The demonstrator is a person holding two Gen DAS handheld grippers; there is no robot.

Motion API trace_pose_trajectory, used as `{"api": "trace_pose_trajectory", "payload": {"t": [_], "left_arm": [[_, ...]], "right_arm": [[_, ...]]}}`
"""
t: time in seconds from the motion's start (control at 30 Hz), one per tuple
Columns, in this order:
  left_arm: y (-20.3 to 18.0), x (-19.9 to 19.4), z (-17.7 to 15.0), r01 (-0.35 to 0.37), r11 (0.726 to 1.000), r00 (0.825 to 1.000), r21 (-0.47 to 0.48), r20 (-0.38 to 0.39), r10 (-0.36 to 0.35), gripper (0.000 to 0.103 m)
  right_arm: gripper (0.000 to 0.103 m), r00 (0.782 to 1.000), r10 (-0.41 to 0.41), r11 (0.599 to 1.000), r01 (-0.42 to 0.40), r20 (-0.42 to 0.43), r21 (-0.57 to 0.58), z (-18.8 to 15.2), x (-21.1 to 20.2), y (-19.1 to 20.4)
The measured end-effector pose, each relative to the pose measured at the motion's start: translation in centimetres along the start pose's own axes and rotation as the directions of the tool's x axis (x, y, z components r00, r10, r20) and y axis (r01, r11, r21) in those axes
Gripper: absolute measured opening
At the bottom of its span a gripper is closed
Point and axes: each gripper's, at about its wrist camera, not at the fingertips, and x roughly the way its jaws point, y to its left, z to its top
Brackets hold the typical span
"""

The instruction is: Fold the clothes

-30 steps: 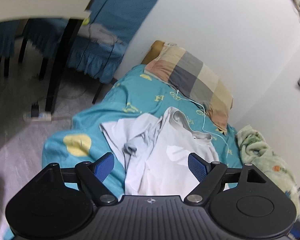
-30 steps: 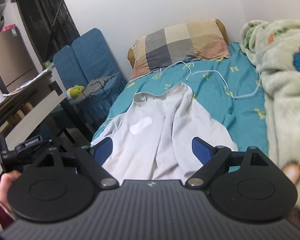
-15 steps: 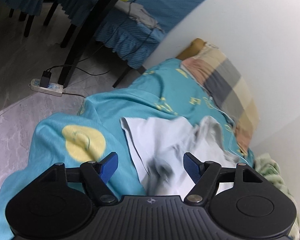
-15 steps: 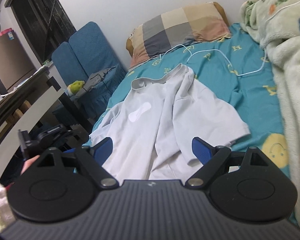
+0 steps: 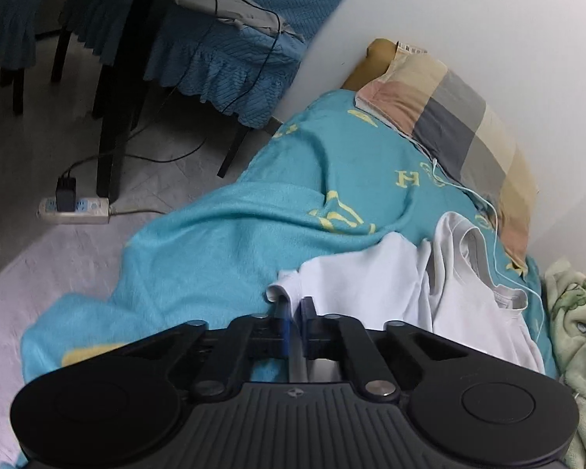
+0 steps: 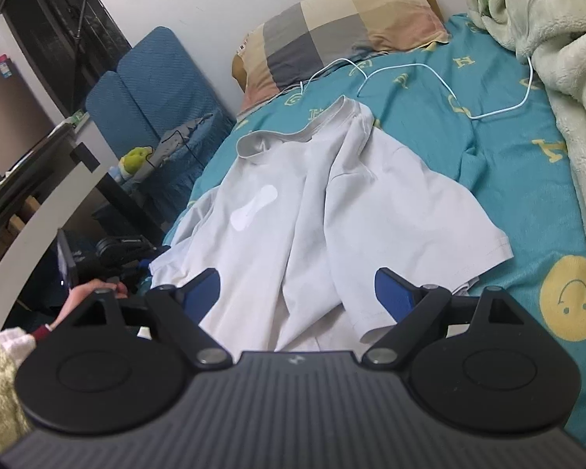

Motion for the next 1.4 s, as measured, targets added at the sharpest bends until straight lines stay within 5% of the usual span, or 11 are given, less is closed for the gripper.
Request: {"api": "trace_pose_trajectory", "payload": {"t": [0.17, 0.43, 0.53, 0.57, 0.63, 0.8, 0.93, 1.03, 1.23, 1.3, 1.4], "left_arm": [[-0.8, -0.6, 4.6, -0.033, 0.998, 0.997, 0.046, 0.067, 0.03, 0.002], [-1.6, 2.4, 10.8, -0.209, 0.971, 0.974, 0.118, 0.115, 0.195, 0.003], [-0.2, 4.2, 10.3, -0.187, 0.98, 0.981, 0.061, 0.068, 0.182, 0.008], [0.4, 4.5, 10.0, -0.172, 0.984, 0.984, 0.038, 0.054, 0.17, 0.019], [1.5, 3.3, 9.1, -0.136, 0.991, 0.99, -0.014, 0.024, 0.136, 0.034], [4.1, -0.2, 6.7, -0.049, 0.988, 0.998, -0.148, -0.046, 0.043, 0.049], [6.2, -2.9, 4.5, 0.013, 0.964, 0.995, -0.267, -0.091, -0.039, 0.055], [7.5, -4.6, 1.8, 0.054, 0.918, 0.988, -0.393, -0.115, -0.107, 0.062], [7.6, -3.7, -2.0, 0.134, 0.836, 0.976, -0.532, -0.076, -0.204, 0.058], [7.1, -3.3, -2.4, 0.136, 0.84, 0.979, -0.526, -0.056, -0.194, 0.048], [6.2, -2.9, -2.3, 0.109, 0.848, 0.992, -0.519, -0.001, -0.129, 0.019]], "right_arm": [[0.088, 1.0, -0.009, 1.0, 0.009, -0.007, -0.002, -0.3, 0.0, 0.5], [0.088, 0.999, -0.051, 0.999, 0.051, -0.006, -0.014, 0.1, 1.6, 0.3], [0.088, 0.998, -0.061, 0.998, 0.061, -0.019, -0.01, 0.1, 2.3, -0.2], [0.088, 0.998, -0.065, 0.998, 0.065, -0.023, -0.012, 0.0, 2.6, -0.3], [0.088, 0.997, -0.07, 0.998, 0.07, -0.028, -0.011, 0.0, 3.0, -0.5], [0.088, 0.997, -0.069, 0.998, 0.069, -0.023, -0.009, 0.1, 3.0, -0.4], [0.088, 0.998, -0.056, 0.998, 0.056, -0.004, -0.016, 0.2, 2.1, -0.1], [0.088, 0.998, -0.059, 0.998, 0.059, 0.008, -0.028, 0.2, 1.4, 0.3], [0.088, 0.998, -0.054, 0.998, 0.055, 0.025, -0.037, 0.1, 0.6, 0.6], [0.088, 0.998, -0.056, 0.998, 0.056, 0.024, -0.037, 0.1, 0.7, 0.5], [0.088, 0.998, -0.058, 0.998, 0.059, 0.022, -0.037, 0.1, 0.9, 0.4]]}}
